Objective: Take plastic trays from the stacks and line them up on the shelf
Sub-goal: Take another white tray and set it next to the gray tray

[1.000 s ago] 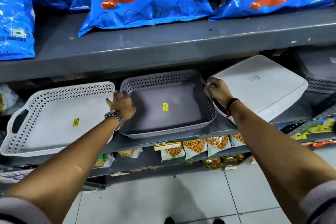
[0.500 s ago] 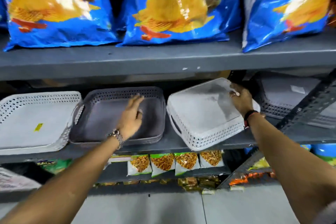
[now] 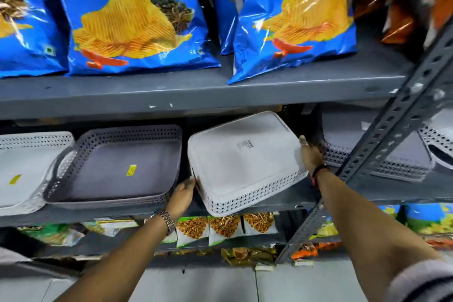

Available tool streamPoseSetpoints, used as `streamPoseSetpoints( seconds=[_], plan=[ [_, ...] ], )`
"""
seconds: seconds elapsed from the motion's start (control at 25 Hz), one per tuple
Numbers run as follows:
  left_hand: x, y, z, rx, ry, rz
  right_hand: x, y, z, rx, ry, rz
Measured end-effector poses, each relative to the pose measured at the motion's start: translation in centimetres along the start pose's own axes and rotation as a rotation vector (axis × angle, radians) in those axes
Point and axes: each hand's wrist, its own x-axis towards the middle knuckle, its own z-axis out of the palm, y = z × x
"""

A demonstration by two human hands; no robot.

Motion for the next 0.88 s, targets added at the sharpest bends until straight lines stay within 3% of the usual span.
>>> streamPoseSetpoints(
  seconds=[0.2,0.4,0.64,0.88],
  plan=[
    [-1.5,0.7,0.5,-0.072,0.045,0.011,-0.7,-0.4,-0.6,0.045,-0.091,0.048],
    [-2.8,2.3,-0.5,-0.062,0.133,0.083,-1.8,-2.7,-2.3,0.42,0.087,0.076],
    [-3.5,4.0,-0.8,-0.465,0.298,0.221,-1.7,-4.7,-3.9,0.742,0.076,-0.003],
    [-3.0,4.0,-0.6,-0.658,0.275,0.192,-2.5,-4.8,-4.8,0.748,0.083,-0.016]
  ],
)
